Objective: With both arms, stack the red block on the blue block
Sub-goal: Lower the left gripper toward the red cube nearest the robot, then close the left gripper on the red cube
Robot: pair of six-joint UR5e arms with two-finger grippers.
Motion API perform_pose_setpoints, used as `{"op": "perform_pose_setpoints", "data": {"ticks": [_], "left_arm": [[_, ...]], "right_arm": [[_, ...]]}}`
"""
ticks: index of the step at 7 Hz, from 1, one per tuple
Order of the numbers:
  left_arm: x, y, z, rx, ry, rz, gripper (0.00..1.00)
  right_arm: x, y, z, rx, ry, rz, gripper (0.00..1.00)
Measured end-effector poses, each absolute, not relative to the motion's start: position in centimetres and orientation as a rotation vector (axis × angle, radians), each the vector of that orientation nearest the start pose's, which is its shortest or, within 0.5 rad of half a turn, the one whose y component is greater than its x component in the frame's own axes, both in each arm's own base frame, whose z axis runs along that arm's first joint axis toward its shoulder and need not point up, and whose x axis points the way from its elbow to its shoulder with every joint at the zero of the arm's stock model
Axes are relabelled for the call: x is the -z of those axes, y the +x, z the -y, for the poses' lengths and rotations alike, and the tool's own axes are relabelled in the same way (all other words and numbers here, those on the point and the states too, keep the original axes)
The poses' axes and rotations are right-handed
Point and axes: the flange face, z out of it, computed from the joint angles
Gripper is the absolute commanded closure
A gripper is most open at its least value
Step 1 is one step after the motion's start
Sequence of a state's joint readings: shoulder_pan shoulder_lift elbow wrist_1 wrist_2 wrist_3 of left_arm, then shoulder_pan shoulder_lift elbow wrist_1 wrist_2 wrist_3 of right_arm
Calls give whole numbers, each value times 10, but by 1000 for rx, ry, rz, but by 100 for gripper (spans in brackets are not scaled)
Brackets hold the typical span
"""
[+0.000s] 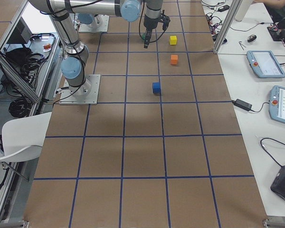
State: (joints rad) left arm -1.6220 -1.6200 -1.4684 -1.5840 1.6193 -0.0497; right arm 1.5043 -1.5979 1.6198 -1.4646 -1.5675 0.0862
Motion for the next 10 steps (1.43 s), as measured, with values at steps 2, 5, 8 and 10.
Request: {"op": "perform_pose_setpoints", "data": {"ticks": [2, 5, 8, 10], "left_arm": [[-511, -154, 508, 59, -3, -3096, 0], [-508, -155, 506, 49, -14, -3104, 0], [-483, -123, 507, -65, -81, -3094, 0], [-426, -50, 519, -185, -111, -3126, 0]], "right_arm": [[-467, 102, 474, -203, 238, -3126, 0], [-467, 100, 474, -205, 239, -3159, 0], [-467, 99, 474, -203, 239, -3163, 0], [-466, 99, 474, -208, 237, -3163, 0]]}}
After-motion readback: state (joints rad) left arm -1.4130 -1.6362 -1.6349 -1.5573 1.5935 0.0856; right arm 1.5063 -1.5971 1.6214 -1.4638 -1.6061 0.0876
